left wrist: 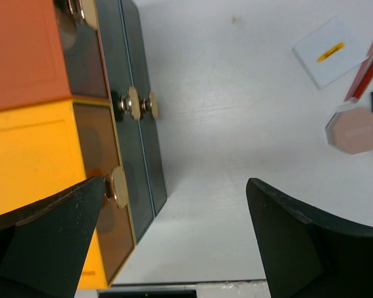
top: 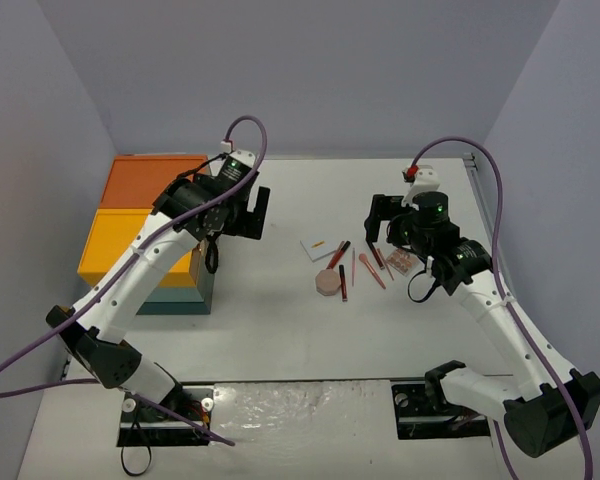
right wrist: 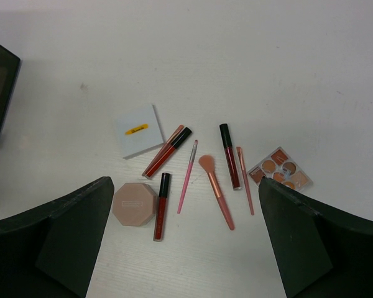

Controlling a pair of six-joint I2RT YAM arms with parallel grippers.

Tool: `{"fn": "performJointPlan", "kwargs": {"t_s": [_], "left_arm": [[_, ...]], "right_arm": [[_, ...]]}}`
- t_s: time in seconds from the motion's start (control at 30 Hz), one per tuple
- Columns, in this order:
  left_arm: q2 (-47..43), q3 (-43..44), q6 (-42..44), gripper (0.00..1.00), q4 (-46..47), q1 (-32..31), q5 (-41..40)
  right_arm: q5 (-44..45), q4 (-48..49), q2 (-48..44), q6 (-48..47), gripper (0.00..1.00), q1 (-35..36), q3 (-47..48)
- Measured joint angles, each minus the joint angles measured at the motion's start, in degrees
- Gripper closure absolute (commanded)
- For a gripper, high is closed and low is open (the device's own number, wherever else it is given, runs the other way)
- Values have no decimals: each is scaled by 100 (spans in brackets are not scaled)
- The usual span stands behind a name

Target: Organize the makeup

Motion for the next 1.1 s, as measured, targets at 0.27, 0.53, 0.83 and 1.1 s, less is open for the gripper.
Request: {"fn": "performJointPlan", "kwargs": {"t_s": [0.27, 0.53, 0.83, 1.1], "left_arm": [[-31, -1074, -517, 3, 52, -157, -762], [-35, -1386, -684, 3, 299, -157, -1165], [14, -1458, -711, 3, 380, -157, -1197], [20, -1641, -775, 3, 431, -157, -1073]], "right_arm": [[-35, -36, 88, -1, 0, 0, -101], [-37, -37, 88, -7, 0, 0, -103], [-37, -37, 88, -7, 0, 0, -103], [-34, -41, 88, -7, 0, 0, -131]]}}
